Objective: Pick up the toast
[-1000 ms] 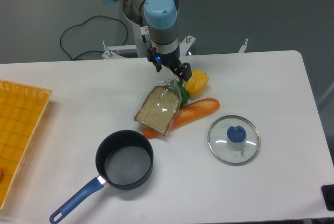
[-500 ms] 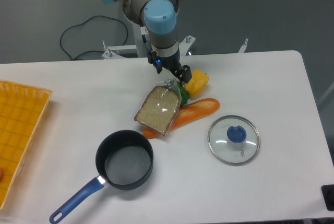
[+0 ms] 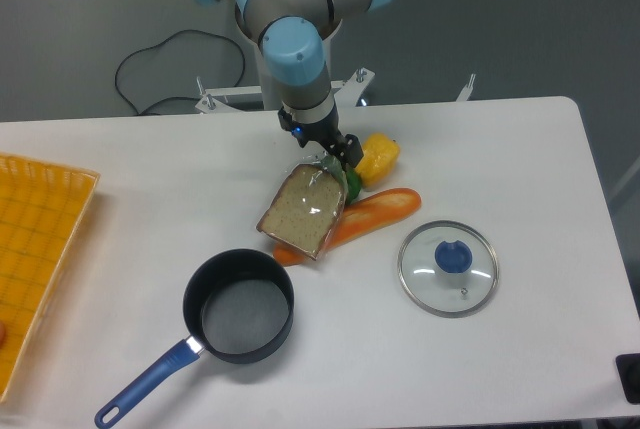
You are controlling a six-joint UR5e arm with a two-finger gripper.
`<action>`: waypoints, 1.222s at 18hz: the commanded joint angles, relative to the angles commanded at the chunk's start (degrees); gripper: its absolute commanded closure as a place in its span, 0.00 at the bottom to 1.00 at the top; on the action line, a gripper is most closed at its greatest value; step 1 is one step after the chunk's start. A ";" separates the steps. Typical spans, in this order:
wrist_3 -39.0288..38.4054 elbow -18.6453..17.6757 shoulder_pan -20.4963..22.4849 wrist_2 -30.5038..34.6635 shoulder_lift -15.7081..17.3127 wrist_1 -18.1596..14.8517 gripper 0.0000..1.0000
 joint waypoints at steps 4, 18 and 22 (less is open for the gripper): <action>0.18 0.09 0.00 -0.09 0.00 0.00 0.29; 1.14 0.79 0.09 -0.44 0.17 -0.26 0.74; 1.14 2.37 0.09 -0.53 0.35 -0.44 0.75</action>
